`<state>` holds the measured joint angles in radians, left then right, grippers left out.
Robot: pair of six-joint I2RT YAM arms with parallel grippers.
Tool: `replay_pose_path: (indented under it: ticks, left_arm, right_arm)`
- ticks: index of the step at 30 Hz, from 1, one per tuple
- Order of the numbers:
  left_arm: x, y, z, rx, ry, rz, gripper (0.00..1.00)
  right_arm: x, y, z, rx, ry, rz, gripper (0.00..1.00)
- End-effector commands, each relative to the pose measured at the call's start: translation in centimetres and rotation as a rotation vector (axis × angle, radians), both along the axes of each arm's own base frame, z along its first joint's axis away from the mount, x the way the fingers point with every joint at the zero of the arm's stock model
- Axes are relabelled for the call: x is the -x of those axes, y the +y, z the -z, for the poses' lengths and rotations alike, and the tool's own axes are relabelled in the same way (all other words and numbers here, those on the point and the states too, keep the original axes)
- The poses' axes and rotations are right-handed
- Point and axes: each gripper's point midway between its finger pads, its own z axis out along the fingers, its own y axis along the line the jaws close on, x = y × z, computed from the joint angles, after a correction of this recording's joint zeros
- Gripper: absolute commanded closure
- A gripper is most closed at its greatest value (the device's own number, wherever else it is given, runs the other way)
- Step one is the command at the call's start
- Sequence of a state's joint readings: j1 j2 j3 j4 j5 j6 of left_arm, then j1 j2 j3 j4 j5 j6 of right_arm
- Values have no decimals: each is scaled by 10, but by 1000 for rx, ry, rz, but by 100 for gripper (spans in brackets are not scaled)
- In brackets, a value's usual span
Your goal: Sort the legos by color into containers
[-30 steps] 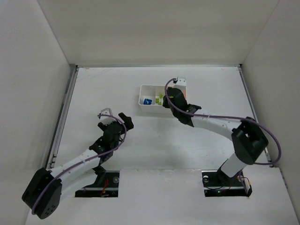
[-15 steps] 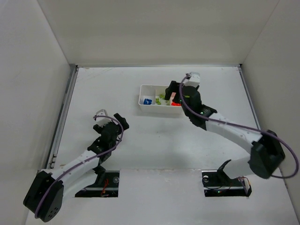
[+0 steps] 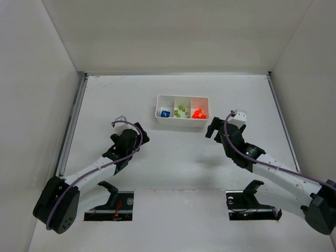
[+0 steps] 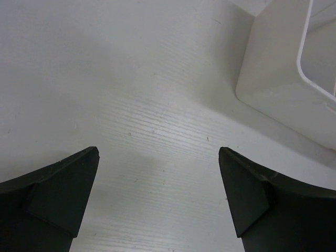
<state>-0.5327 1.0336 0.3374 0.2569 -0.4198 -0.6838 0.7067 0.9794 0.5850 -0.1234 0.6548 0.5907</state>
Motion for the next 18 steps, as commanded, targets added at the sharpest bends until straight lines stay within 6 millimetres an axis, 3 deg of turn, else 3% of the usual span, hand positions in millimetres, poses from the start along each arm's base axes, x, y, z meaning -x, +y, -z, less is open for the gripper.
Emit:
replay_pose_path:
  ticks: [1,5,9,15,18]
  left_arm:
    - [0,-3,-3,15,66,-5,0]
    - [9,3,-1,18,116,-24,0]
    - [10,2,-11,48,79,-21,0]
    - [-3,-5,-36,42,50,-9,0]
    - [-13,-5,-40,-13,116,-13,0]
  right_arm:
    - [11,-10,-14,-76,-21,45,0]
    - [22,-41,-16,-98,-47,113,0]
    - [16,-71,1,-125,-21,239,0]
    - [-7,-85,30,-151,80,314,0]
    - [-22,-82,27,-167,130,312,0]
